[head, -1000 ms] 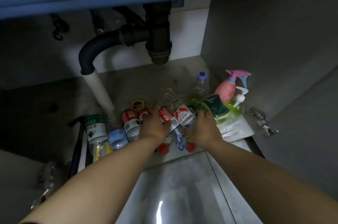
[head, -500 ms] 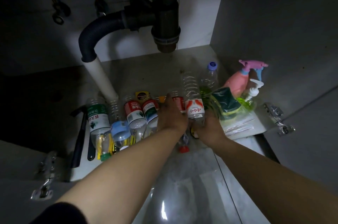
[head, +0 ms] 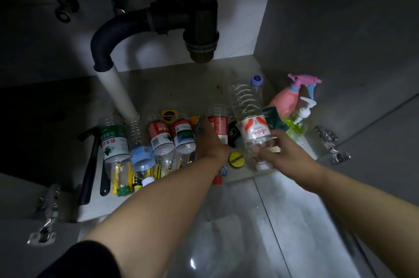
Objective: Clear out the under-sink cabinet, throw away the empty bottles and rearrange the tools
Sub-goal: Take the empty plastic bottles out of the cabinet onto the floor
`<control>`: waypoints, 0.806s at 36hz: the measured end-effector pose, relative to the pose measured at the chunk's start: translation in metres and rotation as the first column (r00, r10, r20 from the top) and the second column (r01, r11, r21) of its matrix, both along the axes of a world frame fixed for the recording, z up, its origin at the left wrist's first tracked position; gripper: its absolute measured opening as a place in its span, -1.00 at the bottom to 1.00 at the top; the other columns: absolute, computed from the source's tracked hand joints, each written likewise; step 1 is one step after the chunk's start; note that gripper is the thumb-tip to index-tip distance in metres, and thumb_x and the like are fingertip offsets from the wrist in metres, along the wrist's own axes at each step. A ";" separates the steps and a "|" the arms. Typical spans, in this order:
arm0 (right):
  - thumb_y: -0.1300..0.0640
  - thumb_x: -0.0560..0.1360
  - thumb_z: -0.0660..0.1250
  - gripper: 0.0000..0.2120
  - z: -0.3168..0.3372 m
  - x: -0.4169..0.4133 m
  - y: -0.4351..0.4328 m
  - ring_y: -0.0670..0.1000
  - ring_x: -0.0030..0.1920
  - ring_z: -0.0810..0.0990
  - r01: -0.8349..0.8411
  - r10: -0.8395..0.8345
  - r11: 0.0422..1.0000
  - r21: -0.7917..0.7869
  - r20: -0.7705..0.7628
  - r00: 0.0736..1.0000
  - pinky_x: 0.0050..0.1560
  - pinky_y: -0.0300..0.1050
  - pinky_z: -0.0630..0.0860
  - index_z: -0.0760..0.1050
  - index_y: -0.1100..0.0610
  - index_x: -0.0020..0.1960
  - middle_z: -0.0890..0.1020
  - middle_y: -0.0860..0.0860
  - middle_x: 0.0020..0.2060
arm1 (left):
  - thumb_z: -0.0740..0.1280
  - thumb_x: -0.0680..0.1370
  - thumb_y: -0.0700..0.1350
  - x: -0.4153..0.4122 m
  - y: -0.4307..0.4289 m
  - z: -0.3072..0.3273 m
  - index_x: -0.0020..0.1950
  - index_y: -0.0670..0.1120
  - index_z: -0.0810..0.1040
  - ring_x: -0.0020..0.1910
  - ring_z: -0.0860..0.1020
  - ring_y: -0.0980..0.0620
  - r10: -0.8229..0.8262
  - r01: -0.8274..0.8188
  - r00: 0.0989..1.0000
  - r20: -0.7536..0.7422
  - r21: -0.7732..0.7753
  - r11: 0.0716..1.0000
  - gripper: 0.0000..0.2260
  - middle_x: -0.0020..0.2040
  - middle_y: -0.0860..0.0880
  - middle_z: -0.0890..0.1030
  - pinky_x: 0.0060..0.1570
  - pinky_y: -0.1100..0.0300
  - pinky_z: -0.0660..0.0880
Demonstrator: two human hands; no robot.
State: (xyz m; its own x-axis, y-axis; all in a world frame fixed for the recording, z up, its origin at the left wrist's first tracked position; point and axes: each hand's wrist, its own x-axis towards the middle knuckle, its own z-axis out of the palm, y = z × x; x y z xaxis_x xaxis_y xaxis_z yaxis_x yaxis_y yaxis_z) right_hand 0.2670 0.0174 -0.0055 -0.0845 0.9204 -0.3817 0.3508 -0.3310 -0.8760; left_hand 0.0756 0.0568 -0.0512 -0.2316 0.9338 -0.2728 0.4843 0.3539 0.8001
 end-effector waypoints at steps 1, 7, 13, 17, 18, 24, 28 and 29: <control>0.01 0.46 0.52 -0.55 0.002 0.010 -0.005 0.06 -0.03 0.73 0.001 -0.001 1.000 -0.013 0.007 1.000 -0.01 0.02 0.67 0.39 -0.04 0.25 0.60 0.02 0.10 | 0.57 0.36 -0.17 -0.001 -0.001 0.003 0.55 -0.01 0.18 0.30 0.49 -0.18 0.019 -0.019 1.000 0.016 0.015 1.000 -0.13 0.37 -0.16 0.44 0.29 -0.10 0.49; 0.08 0.42 0.56 -0.50 0.009 0.055 -0.047 0.13 -0.05 0.75 -0.010 0.009 0.986 -0.168 -0.010 1.000 -0.18 -0.03 0.65 0.41 0.01 0.26 0.62 0.11 0.08 | 0.54 0.39 -0.25 -0.018 -0.016 0.036 0.16 0.01 0.41 -0.03 0.55 0.02 0.055 -0.063 0.994 0.100 0.083 0.995 -0.54 0.07 -0.02 0.58 -0.19 0.30 0.41; 0.16 0.41 0.57 -0.57 0.007 0.087 -0.103 0.19 -0.08 0.74 -0.008 0.028 0.944 -0.328 0.057 0.998 -0.02 0.15 0.66 0.46 0.14 0.18 0.67 0.15 -0.05 | 0.58 0.37 -0.22 -0.032 -0.054 0.071 0.06 0.00 0.56 -0.07 0.66 -0.06 0.000 0.000 0.981 0.195 0.000 1.000 -0.65 -0.05 -0.04 0.67 -0.07 0.12 0.60; 0.10 0.37 0.60 -0.48 0.004 0.106 -0.141 0.17 -0.10 0.75 0.032 0.007 0.918 -0.394 0.098 0.995 -0.14 0.03 0.64 0.41 0.11 0.21 0.68 0.18 0.01 | 0.59 0.37 -0.17 -0.031 -0.089 0.082 0.18 -0.01 0.56 -0.01 0.72 -0.11 -0.083 0.213 0.916 0.392 -0.302 0.929 -0.57 0.01 -0.11 0.73 0.03 -0.03 0.64; 0.09 0.38 0.59 -0.48 0.002 0.111 -0.150 0.17 -0.10 0.75 0.044 -0.002 0.915 -0.401 0.105 0.994 -0.17 0.00 0.62 0.41 0.11 0.22 0.68 0.18 0.02 | 0.60 0.36 -0.17 -0.028 -0.097 0.083 0.24 -0.03 0.55 0.01 0.72 -0.09 -0.104 0.278 0.893 0.437 -0.354 0.893 -0.52 0.03 -0.10 0.73 0.07 -0.03 0.65; 0.08 0.46 0.52 -0.61 -0.018 0.132 -0.193 0.11 -0.12 0.70 0.169 -0.130 0.887 -0.429 0.118 0.984 -0.17 0.02 0.66 0.42 0.01 0.18 0.65 0.14 0.03 | 0.59 0.39 -0.18 0.011 -0.143 0.078 0.36 0.01 0.43 0.10 0.70 -0.02 -0.187 0.436 0.846 0.499 -0.446 0.782 -0.40 0.15 -0.07 0.71 0.07 0.08 0.65; 0.08 0.48 0.50 -0.63 -0.042 0.139 -0.210 0.16 -0.03 0.70 0.252 -0.239 0.858 -0.449 0.085 0.967 -0.13 0.08 0.69 0.43 -0.02 0.19 0.64 0.10 0.04 | 0.54 0.46 -0.12 0.043 -0.162 0.068 0.30 0.01 0.50 0.12 0.69 -0.01 -0.192 0.439 0.847 0.496 -0.449 0.778 -0.55 0.13 -0.03 0.72 0.14 0.08 0.62; 0.08 0.48 0.50 -0.64 -0.048 0.139 -0.212 0.17 -0.03 0.69 0.274 -0.266 0.853 -0.444 0.083 0.960 -0.13 0.08 0.69 0.43 -0.02 0.20 0.63 0.10 0.04 | 0.52 0.49 -0.11 0.050 -0.165 0.065 0.30 0.02 0.53 0.10 0.70 0.01 -0.194 0.444 0.846 0.497 -0.454 0.772 -0.59 0.11 -0.02 0.72 0.07 0.12 0.62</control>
